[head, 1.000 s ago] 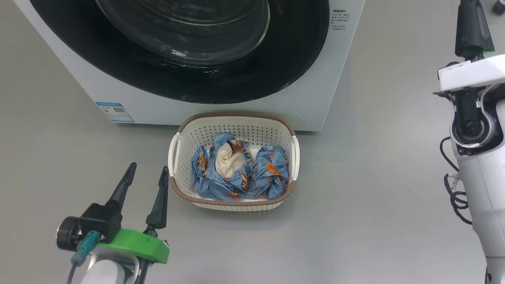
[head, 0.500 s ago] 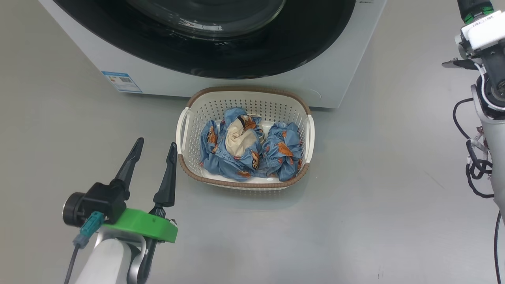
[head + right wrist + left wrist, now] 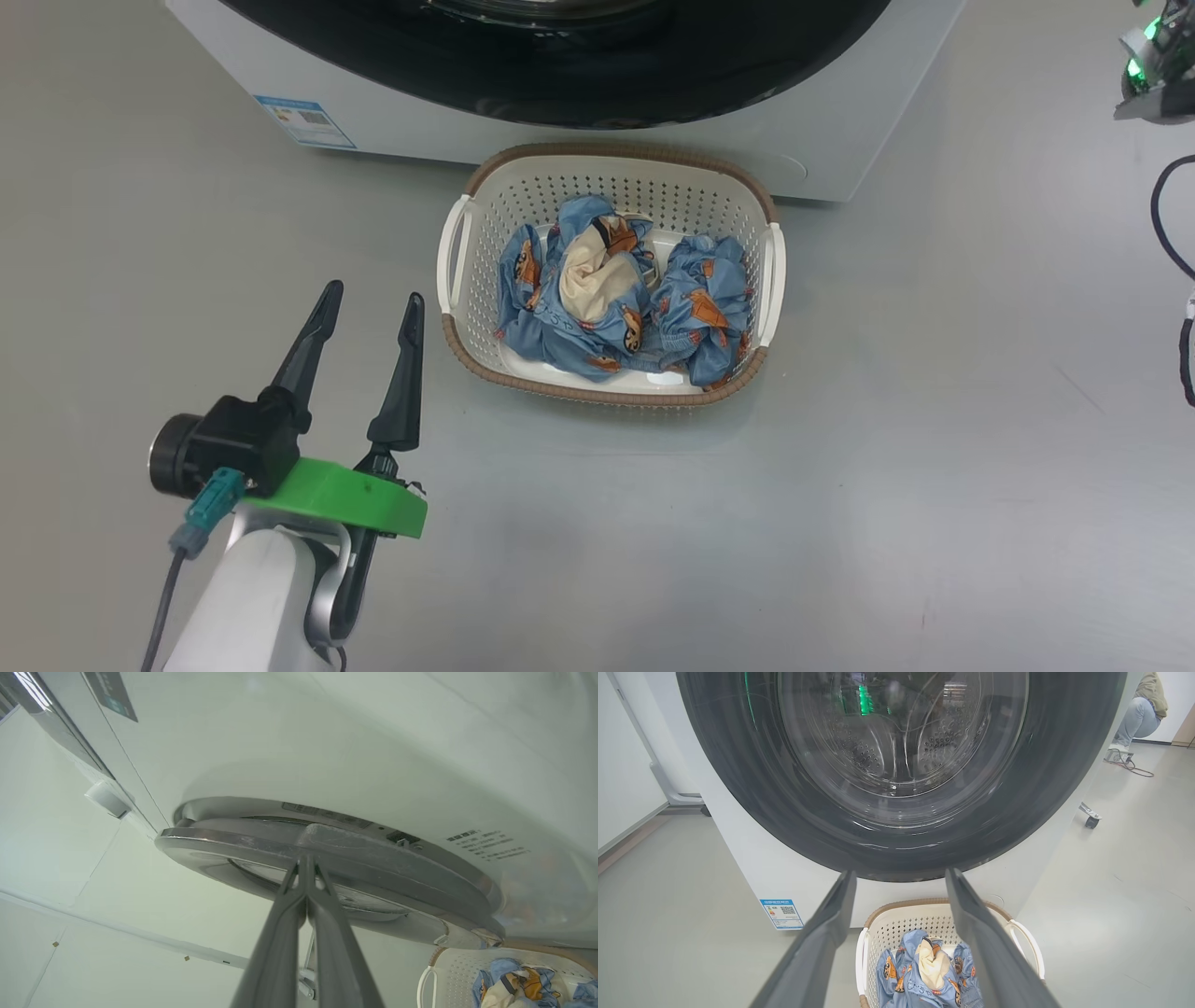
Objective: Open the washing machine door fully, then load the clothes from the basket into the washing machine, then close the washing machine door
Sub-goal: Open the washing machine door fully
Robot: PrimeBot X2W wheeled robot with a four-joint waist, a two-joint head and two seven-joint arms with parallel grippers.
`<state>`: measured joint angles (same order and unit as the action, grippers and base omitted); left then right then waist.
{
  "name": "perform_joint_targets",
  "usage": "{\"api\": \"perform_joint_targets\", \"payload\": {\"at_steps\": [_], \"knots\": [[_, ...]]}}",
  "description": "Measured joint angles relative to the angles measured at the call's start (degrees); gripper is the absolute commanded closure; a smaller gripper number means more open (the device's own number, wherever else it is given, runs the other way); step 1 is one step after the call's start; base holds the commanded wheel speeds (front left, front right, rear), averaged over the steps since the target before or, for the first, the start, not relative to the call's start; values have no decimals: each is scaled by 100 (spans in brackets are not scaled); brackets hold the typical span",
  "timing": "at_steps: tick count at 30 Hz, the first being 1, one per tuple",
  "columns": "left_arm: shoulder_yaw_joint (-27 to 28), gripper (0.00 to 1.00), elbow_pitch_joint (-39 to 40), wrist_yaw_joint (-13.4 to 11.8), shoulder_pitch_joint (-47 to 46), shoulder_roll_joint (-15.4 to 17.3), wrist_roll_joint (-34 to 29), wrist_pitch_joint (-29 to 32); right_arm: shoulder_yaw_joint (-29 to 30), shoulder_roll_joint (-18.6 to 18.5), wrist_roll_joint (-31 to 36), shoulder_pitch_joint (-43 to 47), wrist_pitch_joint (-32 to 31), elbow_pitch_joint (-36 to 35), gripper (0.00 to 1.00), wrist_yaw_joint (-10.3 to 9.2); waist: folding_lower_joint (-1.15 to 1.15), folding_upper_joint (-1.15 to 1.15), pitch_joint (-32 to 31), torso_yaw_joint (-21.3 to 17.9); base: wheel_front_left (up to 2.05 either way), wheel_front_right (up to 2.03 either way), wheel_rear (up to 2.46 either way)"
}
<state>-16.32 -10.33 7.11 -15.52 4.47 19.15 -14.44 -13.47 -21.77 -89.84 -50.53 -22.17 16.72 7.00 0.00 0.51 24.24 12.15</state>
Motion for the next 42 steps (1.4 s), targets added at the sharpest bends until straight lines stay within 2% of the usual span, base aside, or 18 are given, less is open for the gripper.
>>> {"api": "perform_joint_targets", "payload": {"at_steps": [7, 19, 42], "knots": [[-24, 0, 21, 0, -192, -31, 1, 0, 42, -146, -321, -238, -608, 359, 100, 0, 0, 0, 248, 84, 0, 0, 0], [-115, 0, 27, 0, -366, -135, 10, 0, 82, -207, -552, -756, -1180, 709, 100, 0, 0, 0, 536, 263, 0, 0, 0], [-287, 0, 22, 0, -552, -191, 62, -1, 7, -235, -475, -1380, -1439, 1117, 100, 0, 0, 0, 799, 562, 0, 0, 0]]}}
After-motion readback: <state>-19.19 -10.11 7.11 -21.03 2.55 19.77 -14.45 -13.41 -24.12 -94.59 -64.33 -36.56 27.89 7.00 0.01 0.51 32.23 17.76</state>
